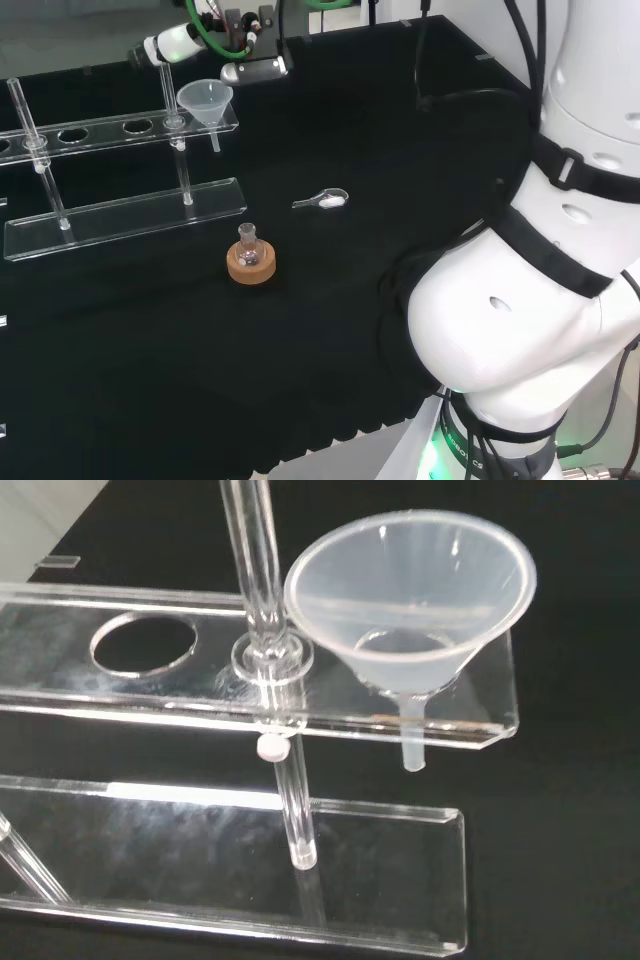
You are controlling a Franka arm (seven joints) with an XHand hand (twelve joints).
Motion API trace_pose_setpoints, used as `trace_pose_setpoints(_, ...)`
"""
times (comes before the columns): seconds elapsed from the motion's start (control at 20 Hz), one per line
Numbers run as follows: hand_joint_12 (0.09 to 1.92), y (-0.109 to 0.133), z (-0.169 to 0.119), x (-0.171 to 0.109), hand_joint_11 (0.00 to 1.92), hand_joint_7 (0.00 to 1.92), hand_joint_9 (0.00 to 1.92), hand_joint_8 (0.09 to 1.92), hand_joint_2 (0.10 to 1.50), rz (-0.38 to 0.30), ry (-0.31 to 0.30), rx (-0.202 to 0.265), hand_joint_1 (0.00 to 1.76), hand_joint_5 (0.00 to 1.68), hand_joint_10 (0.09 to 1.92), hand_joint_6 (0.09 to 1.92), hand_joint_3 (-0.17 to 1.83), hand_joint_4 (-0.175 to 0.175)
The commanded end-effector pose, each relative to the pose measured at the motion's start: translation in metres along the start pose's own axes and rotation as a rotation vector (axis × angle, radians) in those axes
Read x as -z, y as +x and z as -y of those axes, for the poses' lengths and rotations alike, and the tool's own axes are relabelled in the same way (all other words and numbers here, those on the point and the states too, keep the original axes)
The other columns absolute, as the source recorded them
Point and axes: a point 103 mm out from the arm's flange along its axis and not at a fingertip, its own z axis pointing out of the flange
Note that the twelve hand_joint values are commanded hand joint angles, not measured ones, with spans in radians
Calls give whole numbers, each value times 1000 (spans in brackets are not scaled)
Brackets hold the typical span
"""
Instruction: Pick up the funnel from the transparent funnel stand.
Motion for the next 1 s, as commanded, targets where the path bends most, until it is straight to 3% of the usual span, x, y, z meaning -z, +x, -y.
trace_pose_setpoints(0.05,87,18,-18,-18,23,0,0,87,645,3,18,7,207,0,87,87,88,23)
trace_pose_setpoints(0.7,87,12,-47,-49,29,0,0,87,650,6,74,-44,216,0,87,87,81,21)
trace_pose_setpoints(1.0,278,7,-51,-56,0,0,0,87,682,18,88,-57,224,0,87,87,14,20)
